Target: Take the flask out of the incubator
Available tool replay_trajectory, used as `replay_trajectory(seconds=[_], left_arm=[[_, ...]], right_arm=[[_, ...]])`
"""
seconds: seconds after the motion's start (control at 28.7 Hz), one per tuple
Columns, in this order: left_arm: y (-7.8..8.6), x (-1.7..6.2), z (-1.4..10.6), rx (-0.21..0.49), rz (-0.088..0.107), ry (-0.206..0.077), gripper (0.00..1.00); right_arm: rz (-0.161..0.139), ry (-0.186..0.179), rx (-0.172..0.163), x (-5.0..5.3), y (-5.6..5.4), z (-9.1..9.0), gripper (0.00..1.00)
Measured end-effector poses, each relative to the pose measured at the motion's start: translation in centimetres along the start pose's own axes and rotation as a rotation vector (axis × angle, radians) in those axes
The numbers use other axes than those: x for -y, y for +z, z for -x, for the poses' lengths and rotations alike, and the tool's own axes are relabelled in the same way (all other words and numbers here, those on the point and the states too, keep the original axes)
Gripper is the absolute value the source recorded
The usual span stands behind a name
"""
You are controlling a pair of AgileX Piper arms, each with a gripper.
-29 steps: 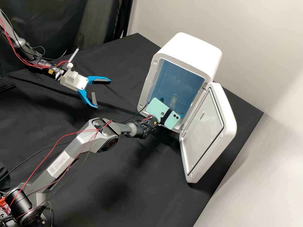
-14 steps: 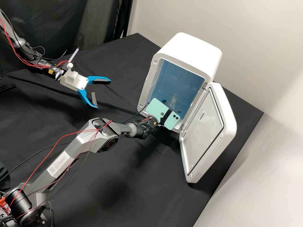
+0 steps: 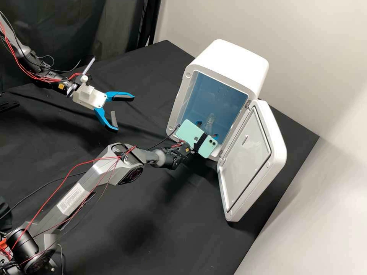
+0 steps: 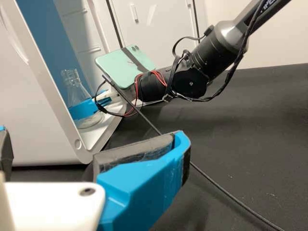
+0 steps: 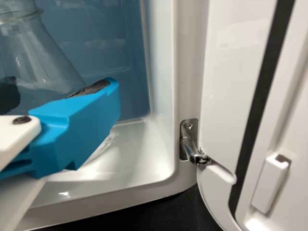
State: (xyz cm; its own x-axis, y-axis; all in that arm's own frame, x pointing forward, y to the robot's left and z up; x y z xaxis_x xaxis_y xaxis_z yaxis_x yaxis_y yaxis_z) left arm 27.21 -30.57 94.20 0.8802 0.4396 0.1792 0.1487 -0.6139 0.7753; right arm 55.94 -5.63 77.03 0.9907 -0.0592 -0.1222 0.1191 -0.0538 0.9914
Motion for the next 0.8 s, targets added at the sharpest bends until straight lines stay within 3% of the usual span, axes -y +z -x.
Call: replay_trajectory(seconds=[0.8], left_arm=[[0.09, 0.03, -0.01, 0.004, 0.006, -0.003, 1.0]], right_arm=[[-0.001, 0.004, -0.01, 0.15, 0.09, 0.12, 0.0]])
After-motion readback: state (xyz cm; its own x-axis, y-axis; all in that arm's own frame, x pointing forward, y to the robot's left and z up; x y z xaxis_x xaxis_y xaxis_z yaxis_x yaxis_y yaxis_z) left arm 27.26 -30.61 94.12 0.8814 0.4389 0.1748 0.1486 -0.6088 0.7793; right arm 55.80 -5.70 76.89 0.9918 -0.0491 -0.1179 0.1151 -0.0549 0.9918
